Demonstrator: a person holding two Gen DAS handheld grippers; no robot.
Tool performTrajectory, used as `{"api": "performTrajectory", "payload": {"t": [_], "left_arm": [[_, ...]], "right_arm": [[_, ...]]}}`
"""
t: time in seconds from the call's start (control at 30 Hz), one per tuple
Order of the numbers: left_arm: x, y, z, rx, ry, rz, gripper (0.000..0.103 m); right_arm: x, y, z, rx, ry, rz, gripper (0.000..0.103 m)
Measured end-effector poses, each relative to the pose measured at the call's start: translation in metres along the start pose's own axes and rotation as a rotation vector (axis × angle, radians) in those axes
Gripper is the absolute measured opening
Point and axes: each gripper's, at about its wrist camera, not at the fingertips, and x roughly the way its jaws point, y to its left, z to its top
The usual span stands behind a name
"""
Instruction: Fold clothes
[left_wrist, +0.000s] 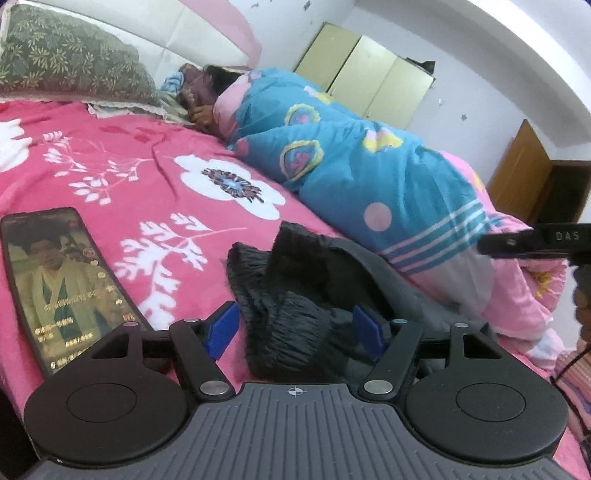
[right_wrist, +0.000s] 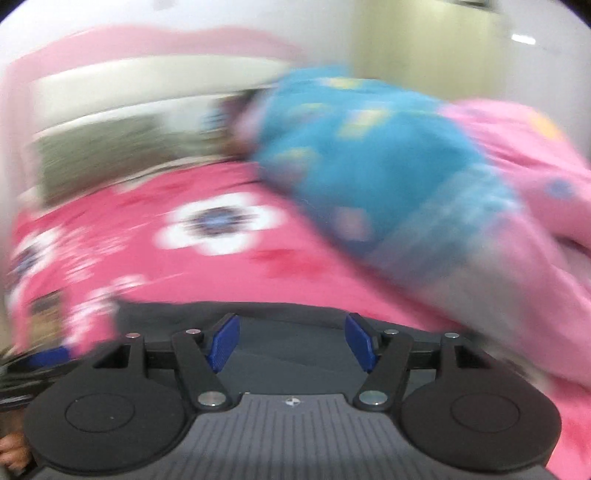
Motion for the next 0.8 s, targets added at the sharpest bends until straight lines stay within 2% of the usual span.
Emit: {"api": "performTrajectory", "payload": {"t": [0.07,0.13,0.23,0.3,0.33,0.37,0.43,0.63,0.8], "left_arm": [[0.005,0.003,0.002,-0.001,0.007,0.005,0.055],[0.01,0.006,0.005,-0.002,0.014,0.011,0.049],[0.015,0.005,0.003,0.017,0.036,0.005,0.038],[0.019,0.004,0.0,0.027,0.056,-0.002,0.032],[0.021,0.004,-0.001,0.032,0.066,-0.005,0.031],[0.021,0.003,-0.002,0.04,0.07,-0.004,0.03],[0.022,0.003,-0.003,0.048,0.08,-0.006,0.028],[0.021,0.004,-0.005,0.051,0.089,-0.009,0.022],[0.018,0.004,-0.006,0.053,0.077,-0.001,0.019]], "right_arm": [[0.025,0.026,0.008,-0.074,0.028,0.108,0.066],[0.049,0.049,0.014,-0.148,0.062,0.187,0.066],[0.08,0.072,0.017,-0.244,0.115,0.254,0.061],[0.1,0.076,0.019,-0.261,0.167,0.289,0.056],[0.106,0.077,0.018,-0.27,0.182,0.29,0.048],[0.112,0.077,0.017,-0.278,0.195,0.289,0.031],[0.122,0.076,0.015,-0.294,0.213,0.275,0.012],[0.133,0.078,0.018,-0.352,0.166,0.277,0.008],[0.133,0.088,0.028,-0.433,0.109,0.352,0.008]]}}
